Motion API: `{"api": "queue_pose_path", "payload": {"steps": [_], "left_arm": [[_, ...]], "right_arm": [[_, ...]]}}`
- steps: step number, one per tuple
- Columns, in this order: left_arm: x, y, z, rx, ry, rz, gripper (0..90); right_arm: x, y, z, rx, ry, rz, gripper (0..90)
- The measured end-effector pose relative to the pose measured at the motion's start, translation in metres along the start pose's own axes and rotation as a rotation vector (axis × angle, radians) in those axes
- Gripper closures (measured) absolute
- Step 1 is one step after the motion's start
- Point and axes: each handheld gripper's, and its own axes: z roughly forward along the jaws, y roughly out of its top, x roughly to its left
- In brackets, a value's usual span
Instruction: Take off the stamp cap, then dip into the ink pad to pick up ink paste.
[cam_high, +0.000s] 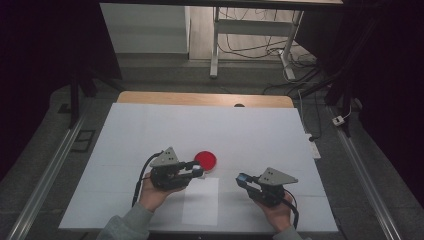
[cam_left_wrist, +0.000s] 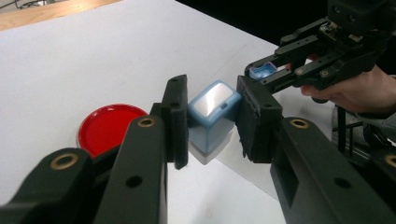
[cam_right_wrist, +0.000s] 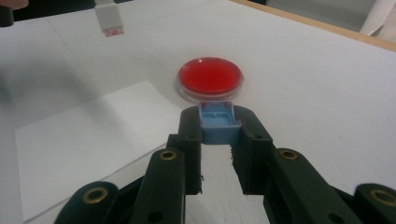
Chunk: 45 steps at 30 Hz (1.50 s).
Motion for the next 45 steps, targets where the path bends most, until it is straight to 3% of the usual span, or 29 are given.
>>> {"api": "queue_pose_path", "payload": {"steps": [19, 45], "left_arm": [[0.005, 0.0, -0.004, -0.015, 0.038, -0.008, 66.0], [0.008, 0.001, -0.004, -0.004, 0.08, 0.0, 66.1]], "right_arm": [[-0.025, -0.019, -0.048, -0.021, -0.113, 0.046, 73.8], [-0.026, -0.02, -0.041, 0.0, -0.094, 0.033, 73.8]]}}
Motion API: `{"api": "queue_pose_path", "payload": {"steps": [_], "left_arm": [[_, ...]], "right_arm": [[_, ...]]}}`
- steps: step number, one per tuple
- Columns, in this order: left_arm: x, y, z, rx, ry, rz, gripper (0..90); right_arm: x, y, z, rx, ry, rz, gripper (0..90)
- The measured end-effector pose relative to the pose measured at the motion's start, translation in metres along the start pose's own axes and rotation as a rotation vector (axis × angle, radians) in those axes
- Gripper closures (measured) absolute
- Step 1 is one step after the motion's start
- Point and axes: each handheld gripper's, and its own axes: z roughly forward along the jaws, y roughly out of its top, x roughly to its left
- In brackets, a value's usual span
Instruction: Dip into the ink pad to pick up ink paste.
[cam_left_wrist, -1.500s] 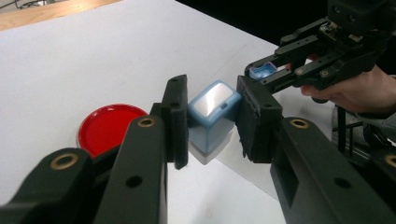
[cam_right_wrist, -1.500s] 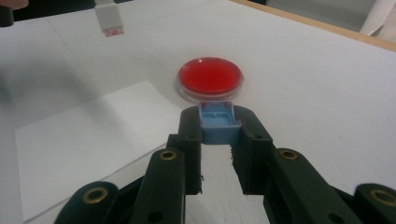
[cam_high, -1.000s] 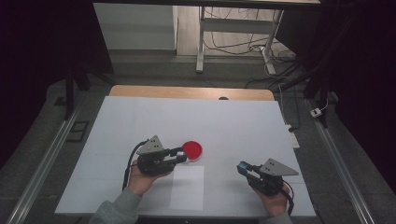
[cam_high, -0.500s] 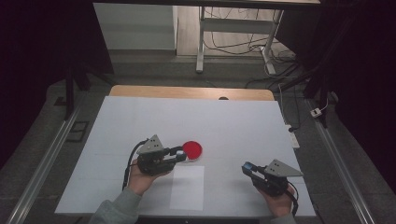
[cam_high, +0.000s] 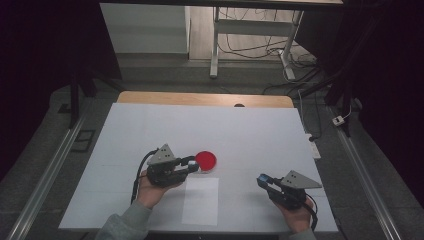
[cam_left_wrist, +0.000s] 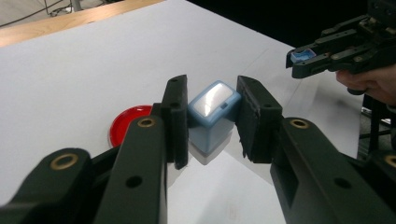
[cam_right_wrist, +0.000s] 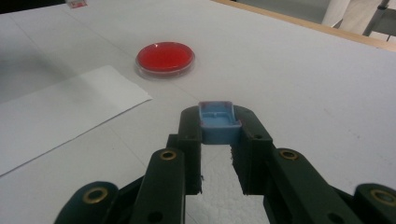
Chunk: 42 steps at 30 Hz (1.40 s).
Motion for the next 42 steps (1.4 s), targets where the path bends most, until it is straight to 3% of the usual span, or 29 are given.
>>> {"api": "queue_pose_path", "payload": {"steps": [9, 15, 30, 42], "left_arm": [[0.008, 0.013, 0.011, 0.008, 0.011, -0.036, 66.1], [0.013, 0.018, 0.016, 0.023, 0.033, -0.026, 66.1], [0.033, 0.012, 0.046, 0.074, 0.075, -0.068, 66.1], [0.029, 0.006, 0.069, 0.114, 0.086, -0.042, 66.1]], "right_arm": [[-0.003, -0.001, -0.003, -0.011, 0.004, 0.002, 73.8], [-0.006, -0.001, -0.003, -0.01, -0.006, 0.011, 73.8], [-0.009, -0.002, -0.003, -0.012, -0.017, 0.021, 73.8], [-0.01, -0.002, -0.004, -0.012, -0.017, 0.025, 73.8]]}}
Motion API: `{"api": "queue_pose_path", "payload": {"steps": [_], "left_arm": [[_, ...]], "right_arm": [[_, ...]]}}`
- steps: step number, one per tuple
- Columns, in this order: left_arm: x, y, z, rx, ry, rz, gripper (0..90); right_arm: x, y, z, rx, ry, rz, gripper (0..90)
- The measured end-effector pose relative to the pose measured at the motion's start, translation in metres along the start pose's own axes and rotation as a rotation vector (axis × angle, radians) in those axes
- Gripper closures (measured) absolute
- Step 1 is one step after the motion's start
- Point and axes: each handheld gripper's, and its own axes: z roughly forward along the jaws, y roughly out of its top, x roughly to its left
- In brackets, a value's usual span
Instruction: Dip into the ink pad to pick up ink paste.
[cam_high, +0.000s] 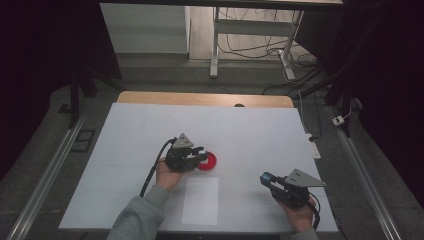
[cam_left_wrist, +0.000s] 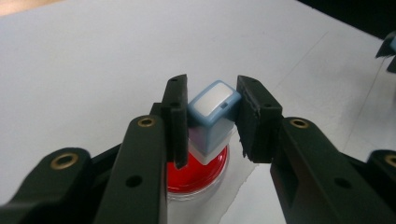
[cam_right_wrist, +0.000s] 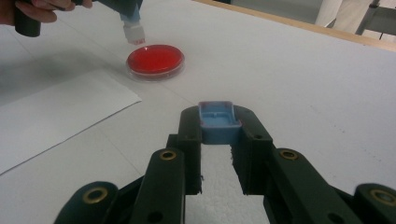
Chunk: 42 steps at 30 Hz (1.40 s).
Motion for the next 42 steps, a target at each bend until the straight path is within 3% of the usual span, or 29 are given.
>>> {"api": "queue_pose_path", "payload": {"steps": [21, 42], "left_arm": [[0.002, -0.008, 0.012, 0.047, 0.007, 0.022, 66.1], [0.001, -0.013, 0.018, 0.048, 0.025, 0.042, 66.1]], "right_arm": [[0.0, -0.001, 0.002, 0.01, 0.004, 0.001, 73.8], [0.0, -0.001, 0.003, 0.01, 0.026, 0.021, 73.8]]}}
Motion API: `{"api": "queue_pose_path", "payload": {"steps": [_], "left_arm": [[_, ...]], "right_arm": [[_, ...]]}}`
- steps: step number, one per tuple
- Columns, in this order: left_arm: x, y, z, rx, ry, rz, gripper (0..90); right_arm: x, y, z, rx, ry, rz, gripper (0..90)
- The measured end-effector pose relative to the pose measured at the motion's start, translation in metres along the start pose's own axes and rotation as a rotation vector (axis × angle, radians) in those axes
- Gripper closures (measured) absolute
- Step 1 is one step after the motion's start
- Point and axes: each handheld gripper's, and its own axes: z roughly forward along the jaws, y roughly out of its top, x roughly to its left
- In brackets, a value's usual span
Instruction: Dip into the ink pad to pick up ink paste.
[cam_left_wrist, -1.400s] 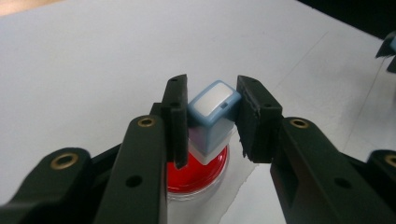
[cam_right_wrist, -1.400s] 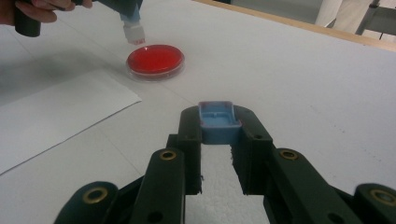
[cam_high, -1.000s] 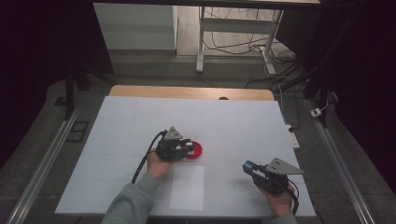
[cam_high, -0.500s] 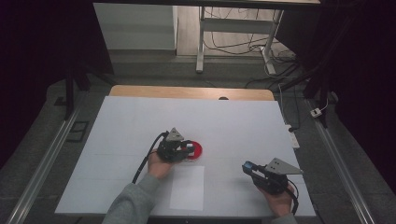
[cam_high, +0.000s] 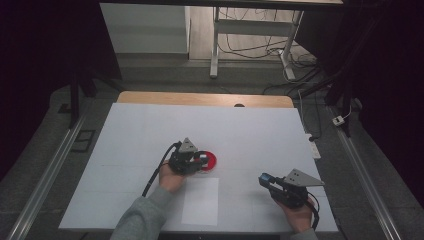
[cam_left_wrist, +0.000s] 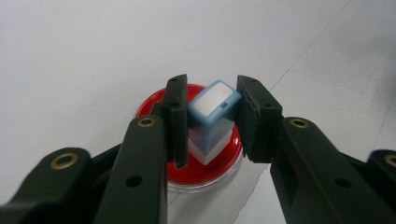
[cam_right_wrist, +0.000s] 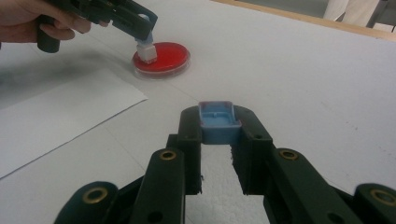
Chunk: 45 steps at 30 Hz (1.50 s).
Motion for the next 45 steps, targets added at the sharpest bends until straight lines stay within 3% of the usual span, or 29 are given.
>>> {"api": "queue_pose_path", "payload": {"steps": [13, 40, 45], "left_arm": [[-0.0038, -0.0033, -0.0007, 0.003, 0.015, 0.042, 66.5], [-0.0058, -0.0014, -0.0014, 0.018, 0.026, 0.052, 66.6], [-0.0026, 0.002, -0.0064, 0.001, 0.027, 0.031, 66.6]], "right_arm": [[0.0005, -0.0002, 0.0008, 0.003, 0.003, 0.001, 73.7], [0.0024, -0.0007, 0.0038, 0.01, 0.017, 0.004, 73.7], [0.0022, -0.0008, 0.0034, 0.009, 0.017, 0.004, 73.7]]}}
